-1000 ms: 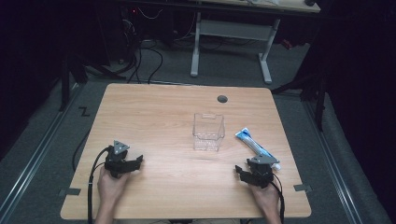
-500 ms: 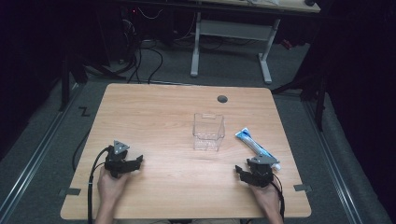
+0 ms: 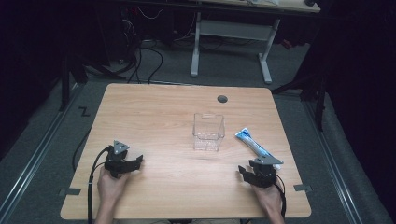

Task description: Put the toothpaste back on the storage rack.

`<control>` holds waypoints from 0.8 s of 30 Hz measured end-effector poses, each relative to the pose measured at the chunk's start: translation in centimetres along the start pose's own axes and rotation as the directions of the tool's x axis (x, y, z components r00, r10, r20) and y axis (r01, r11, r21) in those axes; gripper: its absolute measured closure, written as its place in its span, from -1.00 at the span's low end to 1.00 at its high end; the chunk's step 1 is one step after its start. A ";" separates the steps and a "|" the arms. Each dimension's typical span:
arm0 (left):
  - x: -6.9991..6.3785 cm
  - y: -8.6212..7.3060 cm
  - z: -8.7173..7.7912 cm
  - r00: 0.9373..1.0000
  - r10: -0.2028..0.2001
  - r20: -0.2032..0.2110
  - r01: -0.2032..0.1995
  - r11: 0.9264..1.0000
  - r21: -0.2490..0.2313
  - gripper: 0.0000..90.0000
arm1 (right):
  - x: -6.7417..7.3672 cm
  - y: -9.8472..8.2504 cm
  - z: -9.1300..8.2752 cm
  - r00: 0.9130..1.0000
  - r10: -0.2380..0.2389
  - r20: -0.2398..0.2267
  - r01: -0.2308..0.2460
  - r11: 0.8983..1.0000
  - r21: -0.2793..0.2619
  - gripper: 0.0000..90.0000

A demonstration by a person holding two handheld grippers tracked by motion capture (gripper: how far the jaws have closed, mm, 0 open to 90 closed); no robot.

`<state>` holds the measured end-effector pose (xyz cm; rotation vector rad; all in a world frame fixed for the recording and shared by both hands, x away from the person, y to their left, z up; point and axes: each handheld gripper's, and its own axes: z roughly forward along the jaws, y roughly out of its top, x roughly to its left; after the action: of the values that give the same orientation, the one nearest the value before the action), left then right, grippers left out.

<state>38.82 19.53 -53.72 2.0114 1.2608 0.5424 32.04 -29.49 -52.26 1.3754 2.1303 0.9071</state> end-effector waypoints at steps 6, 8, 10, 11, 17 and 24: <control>0.0 0.0 0.0 1.000 0.000 0.000 0.000 1.000 0.000 -0.47 | -0.1 -0.1 -0.7 1.000 0.010 -0.004 -0.010 1.000 -0.026 0.04; 0.0 0.0 0.0 1.000 0.000 0.000 0.000 1.000 0.000 -0.47 | -0.2 -0.1 -0.9 1.000 0.012 -0.004 -0.012 0.999 -0.032 0.05; 0.0 0.0 0.0 1.000 0.000 0.000 0.000 1.000 0.000 -0.47 | -0.3 -0.2 -1.1 1.000 0.017 -0.005 -0.018 0.999 -0.036 0.06; 0.0 0.0 0.0 1.000 0.000 0.000 0.000 1.000 0.000 -0.47 | -0.3 -0.2 -1.2 1.000 0.019 -0.006 -0.019 0.999 -0.040 0.07; 0.0 0.0 0.0 1.000 0.000 0.000 0.000 1.000 0.000 -0.47 | -0.7 -0.2 -2.0 1.000 0.026 0.005 -0.026 0.998 -0.057 0.11; 0.0 0.0 0.0 1.000 0.000 0.000 0.000 1.000 0.000 -0.46 | -1.4 -0.4 -2.8 0.999 0.048 0.021 -0.046 0.996 -0.075 0.14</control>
<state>38.83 19.53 -53.72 2.0111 1.2607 0.5423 30.45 -31.70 -50.60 1.3976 2.0346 0.9742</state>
